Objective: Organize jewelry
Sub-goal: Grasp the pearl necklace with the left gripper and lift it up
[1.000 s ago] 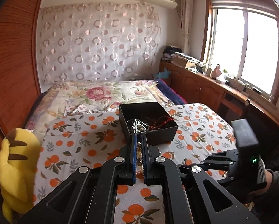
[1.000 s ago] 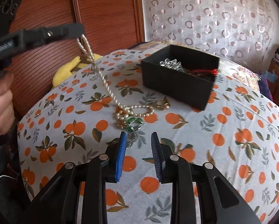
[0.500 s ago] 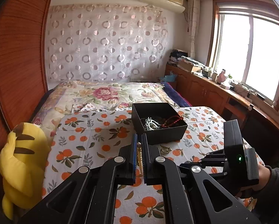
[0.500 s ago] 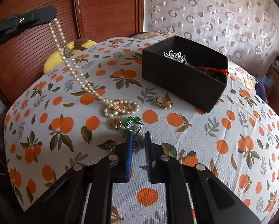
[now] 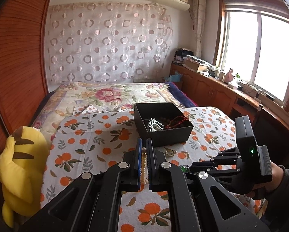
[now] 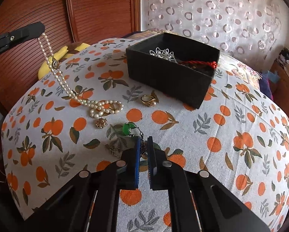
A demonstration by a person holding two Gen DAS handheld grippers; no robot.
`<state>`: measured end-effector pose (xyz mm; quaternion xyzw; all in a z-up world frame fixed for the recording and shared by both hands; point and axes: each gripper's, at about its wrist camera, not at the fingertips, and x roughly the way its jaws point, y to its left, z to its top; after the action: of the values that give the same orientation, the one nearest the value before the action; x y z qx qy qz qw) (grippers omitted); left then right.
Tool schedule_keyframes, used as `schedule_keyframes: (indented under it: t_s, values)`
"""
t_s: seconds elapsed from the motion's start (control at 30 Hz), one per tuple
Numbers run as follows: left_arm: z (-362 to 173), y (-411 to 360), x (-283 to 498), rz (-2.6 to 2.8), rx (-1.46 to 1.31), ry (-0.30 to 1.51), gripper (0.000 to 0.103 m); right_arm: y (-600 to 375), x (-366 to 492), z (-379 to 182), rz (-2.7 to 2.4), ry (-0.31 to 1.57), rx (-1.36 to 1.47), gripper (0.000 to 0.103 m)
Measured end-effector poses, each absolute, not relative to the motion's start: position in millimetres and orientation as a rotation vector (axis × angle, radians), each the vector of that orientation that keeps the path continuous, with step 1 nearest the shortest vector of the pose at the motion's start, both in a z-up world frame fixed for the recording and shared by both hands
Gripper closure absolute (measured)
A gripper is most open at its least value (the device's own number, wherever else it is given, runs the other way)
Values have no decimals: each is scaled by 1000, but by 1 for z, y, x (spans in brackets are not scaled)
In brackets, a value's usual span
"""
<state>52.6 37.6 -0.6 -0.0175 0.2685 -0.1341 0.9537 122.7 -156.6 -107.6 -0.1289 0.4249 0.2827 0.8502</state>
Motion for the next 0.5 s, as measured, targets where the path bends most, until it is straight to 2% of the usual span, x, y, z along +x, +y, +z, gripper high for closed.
schedule_keyframes:
  t_s: [0.07,0.5]
  values:
    - [0,36,53,-272,-36,543,99,-157,123,-107,607,893,-266,100]
    - [52,21,70,-290,0,439,99,-168,113,-47,611,739,-259,100]
